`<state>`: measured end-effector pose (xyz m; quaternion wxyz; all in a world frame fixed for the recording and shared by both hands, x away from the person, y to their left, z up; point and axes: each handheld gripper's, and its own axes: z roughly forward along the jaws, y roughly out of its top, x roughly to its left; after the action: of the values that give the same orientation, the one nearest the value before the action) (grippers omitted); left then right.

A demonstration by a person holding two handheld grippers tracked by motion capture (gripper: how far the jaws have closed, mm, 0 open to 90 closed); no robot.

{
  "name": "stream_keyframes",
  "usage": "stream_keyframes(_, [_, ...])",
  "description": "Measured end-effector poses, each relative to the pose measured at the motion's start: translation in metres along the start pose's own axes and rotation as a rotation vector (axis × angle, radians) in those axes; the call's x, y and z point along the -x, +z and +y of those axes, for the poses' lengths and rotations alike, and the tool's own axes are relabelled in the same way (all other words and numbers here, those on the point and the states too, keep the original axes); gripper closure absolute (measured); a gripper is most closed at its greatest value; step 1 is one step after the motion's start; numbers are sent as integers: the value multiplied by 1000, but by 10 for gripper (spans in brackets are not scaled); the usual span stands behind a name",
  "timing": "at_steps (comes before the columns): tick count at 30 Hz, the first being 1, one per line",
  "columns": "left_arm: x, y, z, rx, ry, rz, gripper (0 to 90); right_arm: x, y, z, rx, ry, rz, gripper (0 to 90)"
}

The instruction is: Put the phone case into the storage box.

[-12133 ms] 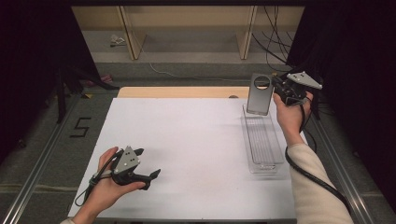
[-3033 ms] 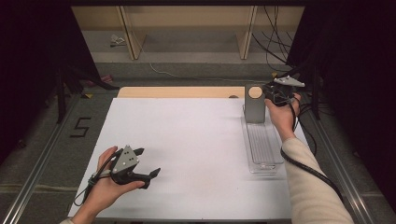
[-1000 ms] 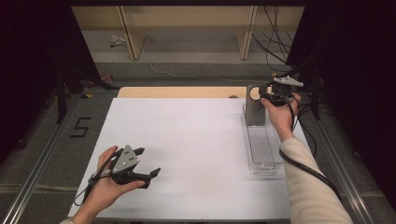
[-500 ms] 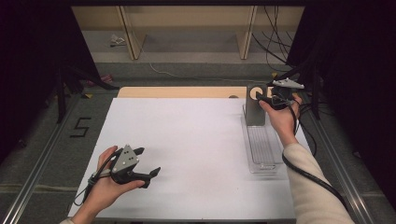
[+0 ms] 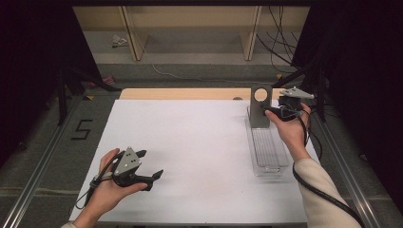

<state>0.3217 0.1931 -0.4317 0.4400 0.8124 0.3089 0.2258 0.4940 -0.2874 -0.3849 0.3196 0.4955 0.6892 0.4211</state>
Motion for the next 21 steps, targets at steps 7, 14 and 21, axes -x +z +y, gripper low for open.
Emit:
stream_keyframes(7, [0, 0, 0, -1, -2, 1, 130, -1, -10, -7, -15, 13, 20, 197])
stream_keyframes(14, [-1, 0, -1, 3, -8, 5, 130, -5, -23, -12, -14, 16, 46, 190])
stream_keyframes(21, [-1, -1, -1, 6, -12, 7, 130, -6, -34, -17, -14, 27, 63, 181])
